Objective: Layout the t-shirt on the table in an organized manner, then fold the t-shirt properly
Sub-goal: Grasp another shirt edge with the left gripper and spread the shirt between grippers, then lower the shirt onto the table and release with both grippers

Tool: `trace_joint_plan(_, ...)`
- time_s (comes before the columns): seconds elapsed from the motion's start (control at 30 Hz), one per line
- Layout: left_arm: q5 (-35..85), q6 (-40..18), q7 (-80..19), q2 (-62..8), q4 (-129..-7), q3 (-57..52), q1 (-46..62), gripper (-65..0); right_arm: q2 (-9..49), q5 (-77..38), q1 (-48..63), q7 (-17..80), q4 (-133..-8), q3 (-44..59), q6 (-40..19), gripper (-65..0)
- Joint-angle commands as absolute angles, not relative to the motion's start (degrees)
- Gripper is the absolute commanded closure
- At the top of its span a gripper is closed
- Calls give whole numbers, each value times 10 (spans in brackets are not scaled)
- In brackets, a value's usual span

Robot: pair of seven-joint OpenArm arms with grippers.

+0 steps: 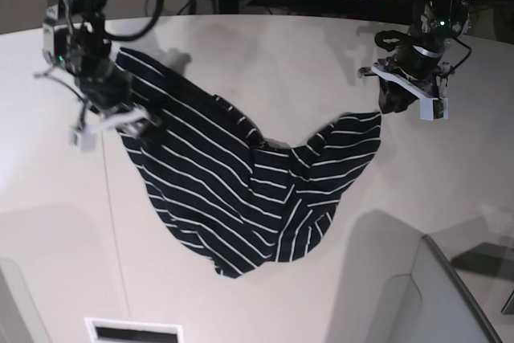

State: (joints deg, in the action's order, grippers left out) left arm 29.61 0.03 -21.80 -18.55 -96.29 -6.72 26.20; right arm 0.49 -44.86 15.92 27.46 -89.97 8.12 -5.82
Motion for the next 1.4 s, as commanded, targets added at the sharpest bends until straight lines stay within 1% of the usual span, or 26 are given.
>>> trace_joint_plan(0.0, 297, 2, -207, -193, -961, -73, 255, -137, 5, -458, 160, 255, -909, 96, -70, -416)
trace_joint_plan(0.07, 293, 2, -206, -186, -943, -77, 245, -137, 15, -458, 172, 258, -894, 123, -70, -414)
trace_joint_plan(0.17, 293, 2, -206, -183, -929, -73, 220, -133, 32, -458, 175, 259, -855, 131, -70, -413)
trace_joint_plan(0.37, 292, 2, -208, -167, -931, -72, 164, -132, 36, -458, 187, 256, -818, 132, -70, -411)
trace_joint_plan(0.63, 292, 1, -210, -168, -798, -71, 96, -132, 36, -458, 184, 259, -818, 126, -71, -413)
trace_joint_plan(0.8, 291, -45, -206, -168, -708, -71, 76, -130, 36, -458, 183, 259, -818, 120, -71, -408)
trace_joint_plan(0.87, 291, -52, -206, -167, -684, -71, 70, -130, 36, -458, 182, 259, -818, 120, -71, -363)
trace_joint_plan(0.9, 291, -52, -206, -167, -675, -71, 70, -130, 36, -458, 182, 259, -818, 119, -71, -314)
trace_joint_plan(0.93, 291, -52, -206, -167, -669, -71, 69, -128, 36, -458, 182, 259, -818, 119, -71, -251)
trace_joint_plan(1.03, 260, -52, -206, -167, -666, -71, 69, -128, 36, -458, 175, 260, -818, 119, -71, -26)
trace_joint_plan(1.07, 240, -52, -205, -167, -667, -71, 69, -128, 36, -458, 172, 260, -818, 119, -71, 0)
trace_joint_plan(1.1, 221, -52, -205, -165, -667, -71, 69, -128, 43, -458, 172, 260, -821, 121, -71, -2)
trace_joint_plan(1.13, 204, -52, -205, -160, -667, -73, 70, -128, 51, -461, 171, 260, -823, 119, -71, -21)
trace_joint_plan(1.2, 182, -53, -205, -157, -667, -76, 73, -128, 59, -461, 165, 260, -837, 119, -71, 0)
trace_joint_plan(1.37, 179, -54, -205, -160, -668, -77, 75, -128, 83, -461, 163, 261, -896, 120, -70, -3)
